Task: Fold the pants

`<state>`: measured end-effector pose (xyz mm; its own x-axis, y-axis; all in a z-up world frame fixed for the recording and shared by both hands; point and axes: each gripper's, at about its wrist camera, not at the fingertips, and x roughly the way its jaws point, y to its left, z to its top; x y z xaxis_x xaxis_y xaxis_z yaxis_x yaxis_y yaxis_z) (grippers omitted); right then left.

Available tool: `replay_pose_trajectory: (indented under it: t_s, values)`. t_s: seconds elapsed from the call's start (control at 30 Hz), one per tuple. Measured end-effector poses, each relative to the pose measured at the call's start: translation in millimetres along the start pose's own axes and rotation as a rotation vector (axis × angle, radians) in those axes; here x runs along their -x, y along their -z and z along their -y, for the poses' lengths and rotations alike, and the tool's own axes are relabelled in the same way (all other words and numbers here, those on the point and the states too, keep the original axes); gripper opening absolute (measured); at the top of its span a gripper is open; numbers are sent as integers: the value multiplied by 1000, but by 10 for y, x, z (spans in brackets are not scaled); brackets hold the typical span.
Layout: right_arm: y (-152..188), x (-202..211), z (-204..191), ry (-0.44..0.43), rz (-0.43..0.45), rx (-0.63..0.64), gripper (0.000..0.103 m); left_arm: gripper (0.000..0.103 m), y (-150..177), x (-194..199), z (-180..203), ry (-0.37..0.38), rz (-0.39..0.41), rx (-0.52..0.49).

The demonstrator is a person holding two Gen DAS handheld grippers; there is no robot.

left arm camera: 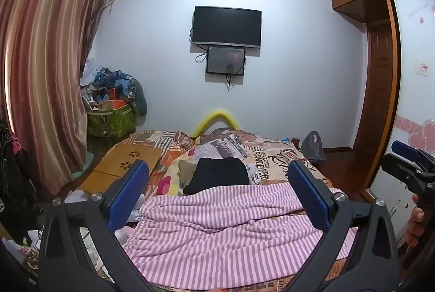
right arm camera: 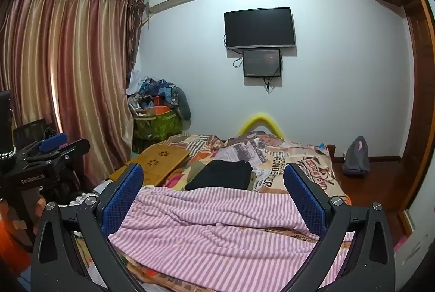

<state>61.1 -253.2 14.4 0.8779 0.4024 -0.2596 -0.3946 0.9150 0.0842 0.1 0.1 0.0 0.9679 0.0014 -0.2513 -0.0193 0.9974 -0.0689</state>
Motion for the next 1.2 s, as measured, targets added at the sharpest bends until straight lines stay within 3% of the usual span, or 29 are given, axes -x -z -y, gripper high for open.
replay_pose_trajectory:
  t_s: [1.2]
  values:
    - [-49,-41,-22,10,-1,13,103,103,26,-11,101,26,-2,-77]
